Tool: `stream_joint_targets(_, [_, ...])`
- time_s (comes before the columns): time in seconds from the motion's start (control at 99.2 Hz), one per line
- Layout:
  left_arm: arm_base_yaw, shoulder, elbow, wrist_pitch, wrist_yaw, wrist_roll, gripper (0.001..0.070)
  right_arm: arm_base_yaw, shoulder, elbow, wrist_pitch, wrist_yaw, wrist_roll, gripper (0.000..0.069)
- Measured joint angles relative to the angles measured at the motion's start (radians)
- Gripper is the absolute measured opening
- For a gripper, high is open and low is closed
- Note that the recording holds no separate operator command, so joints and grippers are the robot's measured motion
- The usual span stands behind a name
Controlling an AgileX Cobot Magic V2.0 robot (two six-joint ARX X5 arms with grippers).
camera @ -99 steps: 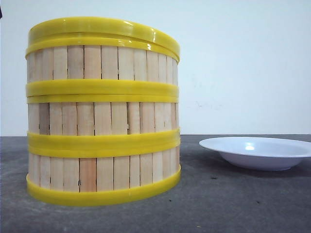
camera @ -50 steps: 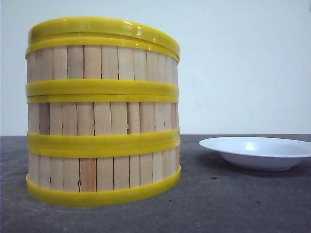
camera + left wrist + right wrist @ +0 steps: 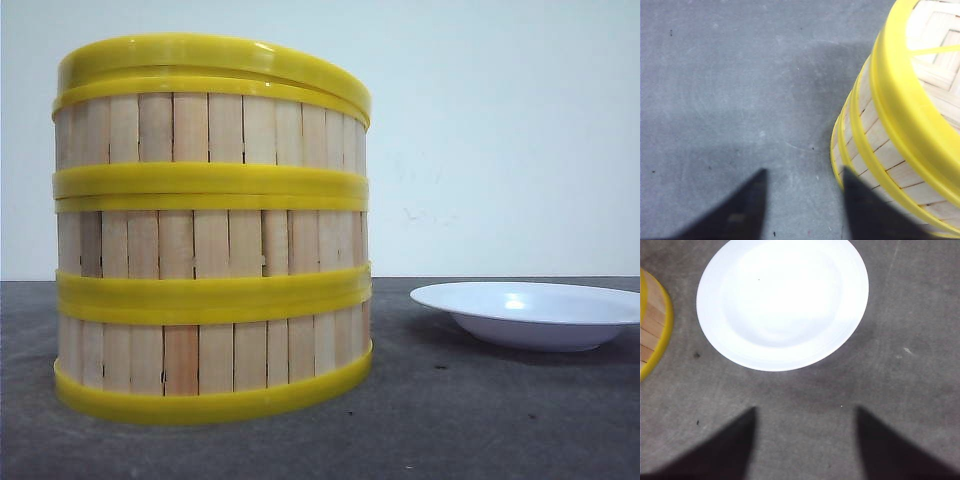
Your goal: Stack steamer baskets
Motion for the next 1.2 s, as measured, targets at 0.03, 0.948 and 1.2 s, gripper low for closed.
stream_joint_targets(0.03, [0.000,0.000,0.000,0.000,0.000,-0.001,0.0085,0.000,0.000,0.000,0.000,0.000,0.000,0.0188])
stream_joint_targets(0.948, [0.051,-0.076,-0.084,0.126,-0.053,0.008,0.0015,0.000,0.000,0.000,0.153,-0.001,0.007,0.0016])
stream_joint_targets(1.2, [0.104,-0.376,-0.478,0.467,-0.057,0.008,0.0015,0.000,0.000,0.000,0.183,-0.001,0.007,0.0016])
